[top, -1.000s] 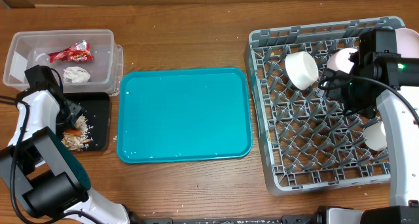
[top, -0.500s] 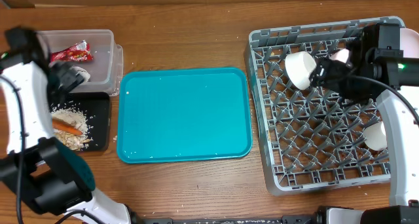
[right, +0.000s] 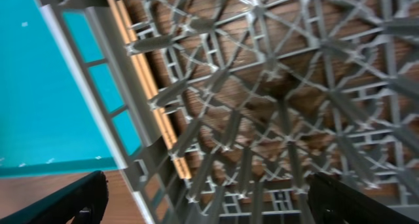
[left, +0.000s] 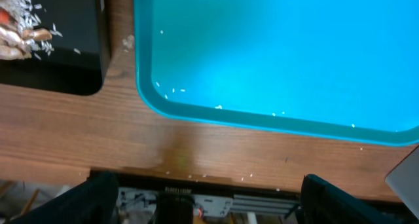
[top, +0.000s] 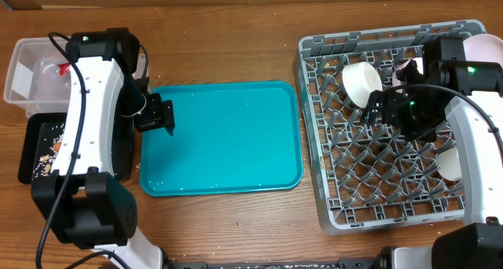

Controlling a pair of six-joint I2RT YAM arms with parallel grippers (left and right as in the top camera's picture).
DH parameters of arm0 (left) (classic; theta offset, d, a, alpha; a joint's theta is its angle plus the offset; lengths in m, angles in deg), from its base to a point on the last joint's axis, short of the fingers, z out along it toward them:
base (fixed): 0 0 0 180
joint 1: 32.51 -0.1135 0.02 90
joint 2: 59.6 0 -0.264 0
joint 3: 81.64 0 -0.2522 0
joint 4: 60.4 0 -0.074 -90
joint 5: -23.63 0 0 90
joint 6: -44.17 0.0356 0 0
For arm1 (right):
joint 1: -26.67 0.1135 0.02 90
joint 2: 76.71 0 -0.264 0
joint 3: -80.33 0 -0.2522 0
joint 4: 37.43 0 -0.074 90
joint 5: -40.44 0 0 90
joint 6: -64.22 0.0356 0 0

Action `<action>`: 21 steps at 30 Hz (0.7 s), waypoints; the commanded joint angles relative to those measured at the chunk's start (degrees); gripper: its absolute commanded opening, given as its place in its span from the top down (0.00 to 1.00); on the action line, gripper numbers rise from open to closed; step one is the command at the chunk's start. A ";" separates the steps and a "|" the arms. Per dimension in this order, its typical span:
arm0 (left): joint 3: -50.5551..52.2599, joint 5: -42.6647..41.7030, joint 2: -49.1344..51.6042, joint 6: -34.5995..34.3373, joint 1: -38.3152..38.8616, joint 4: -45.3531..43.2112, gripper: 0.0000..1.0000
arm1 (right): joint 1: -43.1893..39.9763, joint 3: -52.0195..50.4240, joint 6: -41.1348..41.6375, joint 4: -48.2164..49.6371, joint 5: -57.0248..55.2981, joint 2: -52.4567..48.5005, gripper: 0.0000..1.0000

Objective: Sort waste into correct bins and load items into the dishwasher

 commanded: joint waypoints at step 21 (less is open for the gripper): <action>36.04 7.30 -66.20 -3.67 14.99 -30.53 0.00 | -0.11 -22.62 1.95 15.58 -9.57 56.61 0.00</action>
